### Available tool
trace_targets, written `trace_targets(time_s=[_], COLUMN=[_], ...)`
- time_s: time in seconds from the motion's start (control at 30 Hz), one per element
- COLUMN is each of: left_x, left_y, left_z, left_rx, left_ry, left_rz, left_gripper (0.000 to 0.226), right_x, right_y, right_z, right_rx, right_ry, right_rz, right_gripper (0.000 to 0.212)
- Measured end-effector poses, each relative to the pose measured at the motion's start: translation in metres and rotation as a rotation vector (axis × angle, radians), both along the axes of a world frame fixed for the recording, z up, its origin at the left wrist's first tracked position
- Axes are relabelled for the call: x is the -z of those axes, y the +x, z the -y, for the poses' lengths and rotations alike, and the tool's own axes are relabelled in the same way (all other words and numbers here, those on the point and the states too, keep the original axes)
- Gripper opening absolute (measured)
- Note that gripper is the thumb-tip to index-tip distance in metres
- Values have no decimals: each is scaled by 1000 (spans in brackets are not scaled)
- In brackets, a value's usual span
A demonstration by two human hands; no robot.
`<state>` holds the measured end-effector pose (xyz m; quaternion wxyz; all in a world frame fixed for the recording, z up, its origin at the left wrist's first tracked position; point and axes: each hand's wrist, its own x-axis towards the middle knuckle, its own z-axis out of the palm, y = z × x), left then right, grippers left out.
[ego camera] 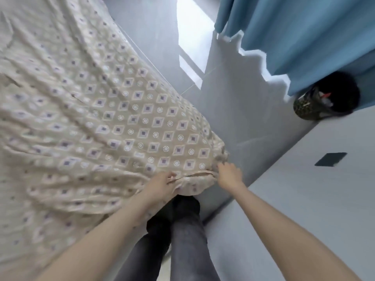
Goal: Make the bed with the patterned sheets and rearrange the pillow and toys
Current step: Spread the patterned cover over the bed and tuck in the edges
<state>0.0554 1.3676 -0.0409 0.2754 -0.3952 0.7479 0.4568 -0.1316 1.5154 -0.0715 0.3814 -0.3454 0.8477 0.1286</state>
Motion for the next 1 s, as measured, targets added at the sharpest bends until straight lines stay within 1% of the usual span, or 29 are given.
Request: trace_targets(time_s=[0.13,0.27,0.43,0.6,0.67,0.77,0.87,0.93,1.0], left_x=[-29,-57,-84,-83,-76,-62,-46,-39,-25], left_y=[21,69,162,283,332,405,463,493,521], left_z=[23,50,78,92,95,95,87,78,68], left_rx=[-138,-338,-585,-821,-885,-1083,-1297,-1461,-1572], left_ry=[-53,-62,-97,-86,-81,4,97,175,265], left_rz=[-59,-121,-180,-192,-155,-111,-71,-63,-40], left_gripper=[29,26,28,26,25,26,31,31,35], right_x=[-31,-62,-90,-104,-104,-103,-102,-100,-96], right_y=[13,48,121,220,264,334,392,422,451], right_z=[29,64,110,141,149,158,164,168,176], right_rx=[93,156,66,-49,-99,-176,-223,-255,-287], right_ry=[-76,-204,-234,-228,-192,-144,-144,-153,-160], right_rz=[75,187,256,287,302,315,330,344,358], right_gripper=[42,41,43,43,41,38,36,36,35])
